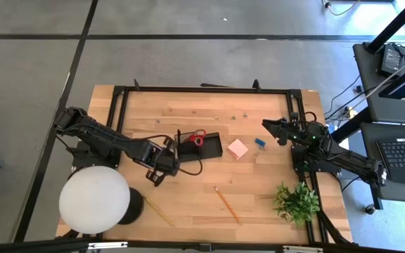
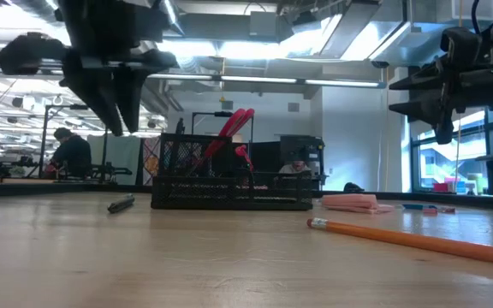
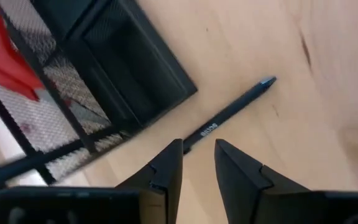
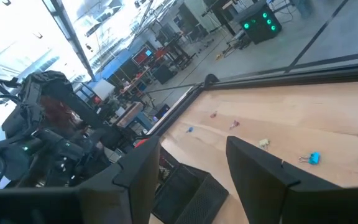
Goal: Pick and place office supplies into organizer
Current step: Put the black pen into the desk organizer
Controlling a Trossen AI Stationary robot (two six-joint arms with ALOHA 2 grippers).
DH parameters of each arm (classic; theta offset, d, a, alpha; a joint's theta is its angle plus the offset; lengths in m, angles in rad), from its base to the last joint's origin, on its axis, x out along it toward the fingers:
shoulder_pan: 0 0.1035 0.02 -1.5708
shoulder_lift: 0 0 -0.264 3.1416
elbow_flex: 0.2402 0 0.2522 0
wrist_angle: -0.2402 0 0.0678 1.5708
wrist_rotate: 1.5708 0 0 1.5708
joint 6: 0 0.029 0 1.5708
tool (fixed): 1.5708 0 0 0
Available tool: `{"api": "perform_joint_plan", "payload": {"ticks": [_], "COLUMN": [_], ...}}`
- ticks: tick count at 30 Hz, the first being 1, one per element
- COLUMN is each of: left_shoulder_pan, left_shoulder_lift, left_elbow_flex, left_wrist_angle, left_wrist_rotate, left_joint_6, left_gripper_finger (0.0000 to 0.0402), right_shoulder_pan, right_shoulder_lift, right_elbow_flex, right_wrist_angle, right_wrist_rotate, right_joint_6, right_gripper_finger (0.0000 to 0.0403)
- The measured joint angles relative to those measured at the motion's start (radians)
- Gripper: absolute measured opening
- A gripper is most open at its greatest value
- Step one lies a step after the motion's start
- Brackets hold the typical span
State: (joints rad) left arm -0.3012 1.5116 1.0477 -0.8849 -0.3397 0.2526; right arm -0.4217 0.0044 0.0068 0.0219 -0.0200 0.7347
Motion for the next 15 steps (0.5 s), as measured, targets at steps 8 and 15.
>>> {"api": "perform_joint_plan", "payload": {"ticks": [8, 15], "left_shoulder_pan": [0.009, 0.038], "left_shoulder_lift": [0.0, 0.001], "left_elbow_flex": [-0.037, -0.1], "left_wrist_angle": [0.07, 0.186], "left_wrist_rotate": [0.117, 0.186], "left_joint_6": [0.31, 0.446], "left_gripper_finger": [0.0088, 0.0073], "right_shoulder_pan": [0.0, 0.0], "right_shoulder_lift": [0.0, 0.0], "right_elbow_flex": [0.0, 0.0], "right_wrist_angle": [0.0, 0.0], "right_wrist_rotate": [0.001, 0.001], "right_joint_6": [0.02, 0.02], "right_gripper_finger": [0.019, 0.019]}}
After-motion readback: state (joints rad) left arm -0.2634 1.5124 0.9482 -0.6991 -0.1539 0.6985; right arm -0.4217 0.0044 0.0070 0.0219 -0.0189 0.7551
